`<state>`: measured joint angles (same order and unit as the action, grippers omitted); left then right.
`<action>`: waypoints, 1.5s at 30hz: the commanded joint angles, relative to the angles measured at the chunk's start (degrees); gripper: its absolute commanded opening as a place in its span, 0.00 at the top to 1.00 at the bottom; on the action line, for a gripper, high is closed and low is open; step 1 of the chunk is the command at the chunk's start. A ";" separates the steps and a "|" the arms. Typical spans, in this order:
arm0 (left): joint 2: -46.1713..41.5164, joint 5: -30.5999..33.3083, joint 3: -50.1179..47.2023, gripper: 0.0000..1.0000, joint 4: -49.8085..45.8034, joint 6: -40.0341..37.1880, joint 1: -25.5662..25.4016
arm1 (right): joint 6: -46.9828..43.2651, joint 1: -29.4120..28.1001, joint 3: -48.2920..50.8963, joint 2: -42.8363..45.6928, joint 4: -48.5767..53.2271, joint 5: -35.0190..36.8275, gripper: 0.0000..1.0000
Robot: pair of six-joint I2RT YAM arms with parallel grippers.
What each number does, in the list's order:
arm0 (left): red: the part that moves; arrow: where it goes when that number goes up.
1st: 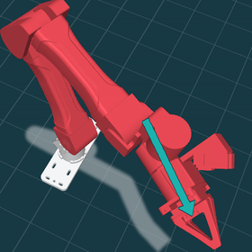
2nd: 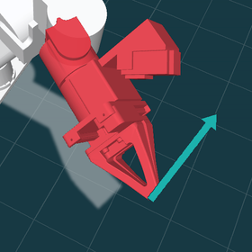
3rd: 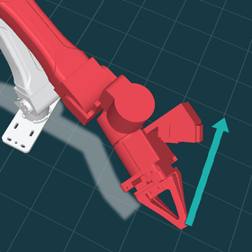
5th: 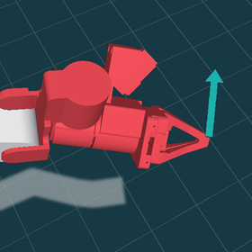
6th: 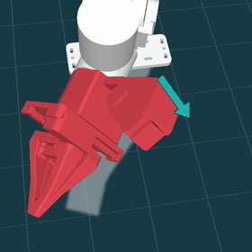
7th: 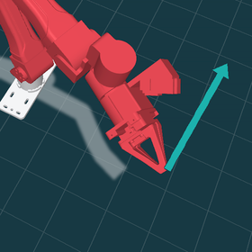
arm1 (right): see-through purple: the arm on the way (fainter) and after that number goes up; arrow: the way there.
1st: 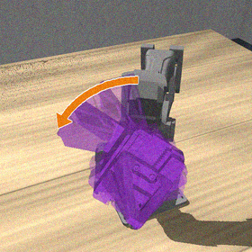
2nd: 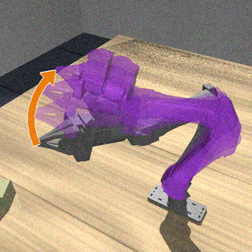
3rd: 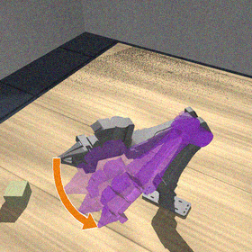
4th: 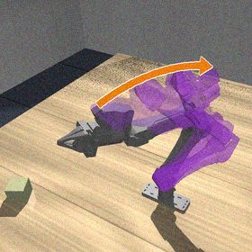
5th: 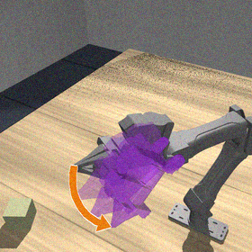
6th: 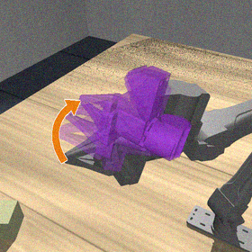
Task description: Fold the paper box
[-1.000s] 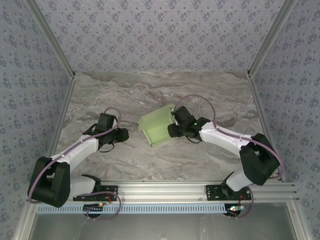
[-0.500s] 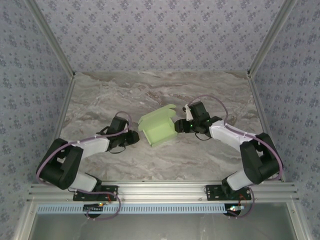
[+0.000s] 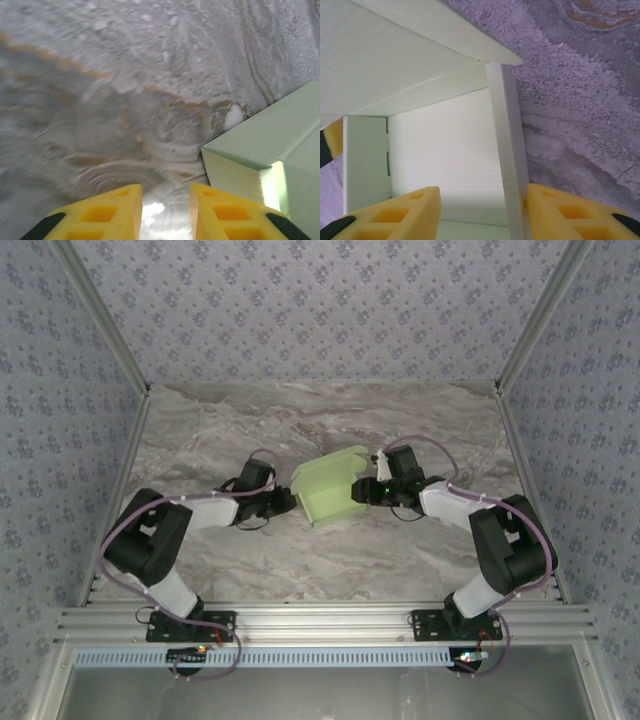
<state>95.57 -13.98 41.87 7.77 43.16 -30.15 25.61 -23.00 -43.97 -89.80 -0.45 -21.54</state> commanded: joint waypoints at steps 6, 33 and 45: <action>8.01 -1.39 11.09 0.70 0.94 -1.98 -1.34 | 3.13 3.30 2.61 1.34 -1.60 2.04 0.52; -12.76 15.24 3.07 0.51 -14.62 -14.32 10.32 | -7.44 -0.20 2.92 14.07 10.56 17.33 0.45; -10.82 10.49 4.23 0.43 -23.48 -17.40 21.32 | -10.83 -6.98 0.25 11.90 6.96 19.36 0.44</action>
<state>82.06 -1.21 43.09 -10.81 28.42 -9.15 16.71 -29.76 -41.63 -76.90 6.87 -3.88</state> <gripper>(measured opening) 0.571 0.561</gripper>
